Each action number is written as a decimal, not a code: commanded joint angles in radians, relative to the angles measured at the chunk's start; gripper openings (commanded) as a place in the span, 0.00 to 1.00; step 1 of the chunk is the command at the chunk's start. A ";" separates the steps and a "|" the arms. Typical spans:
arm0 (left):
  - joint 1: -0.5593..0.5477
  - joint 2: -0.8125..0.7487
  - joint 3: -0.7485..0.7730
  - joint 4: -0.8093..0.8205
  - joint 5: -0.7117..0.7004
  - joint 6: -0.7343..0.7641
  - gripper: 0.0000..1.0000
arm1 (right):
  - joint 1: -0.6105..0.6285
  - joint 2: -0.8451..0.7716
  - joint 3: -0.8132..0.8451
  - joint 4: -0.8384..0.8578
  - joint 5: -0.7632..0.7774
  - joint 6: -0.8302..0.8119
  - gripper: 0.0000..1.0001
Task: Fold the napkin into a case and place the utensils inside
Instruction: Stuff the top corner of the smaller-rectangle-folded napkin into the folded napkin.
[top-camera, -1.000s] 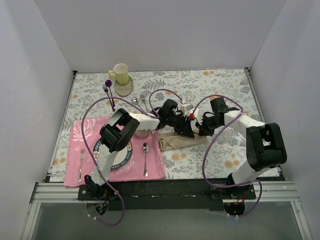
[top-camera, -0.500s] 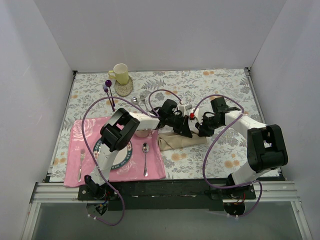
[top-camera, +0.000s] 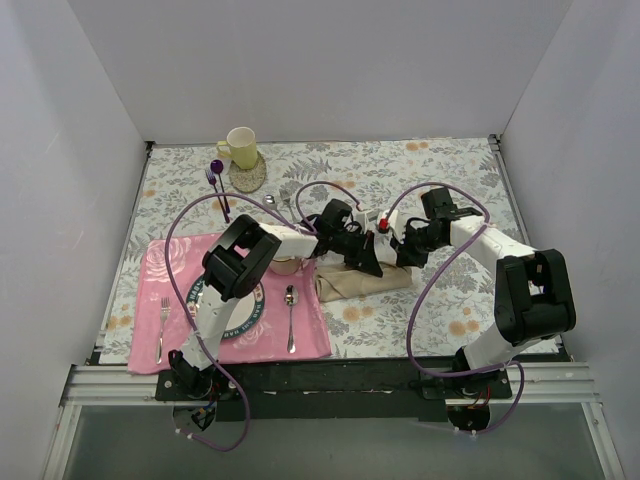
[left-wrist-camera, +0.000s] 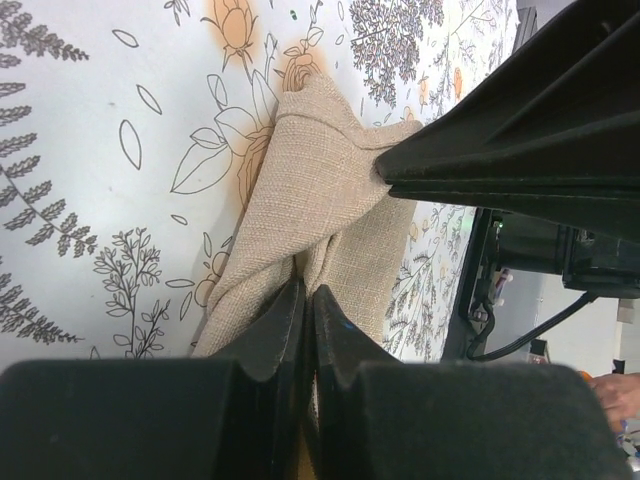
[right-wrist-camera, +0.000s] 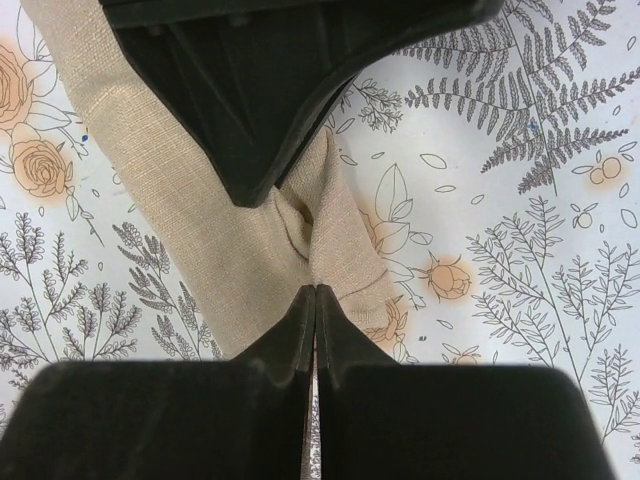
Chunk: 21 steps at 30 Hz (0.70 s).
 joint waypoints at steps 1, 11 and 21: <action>0.022 -0.031 -0.001 -0.004 -0.010 -0.031 0.00 | 0.002 -0.021 -0.008 -0.024 -0.016 -0.045 0.01; 0.032 -0.077 -0.012 0.013 -0.029 -0.099 0.00 | 0.002 -0.050 -0.037 -0.001 0.002 -0.074 0.01; 0.061 -0.002 -0.078 -0.055 -0.069 -0.045 0.00 | -0.001 -0.051 0.015 -0.007 0.014 -0.008 0.01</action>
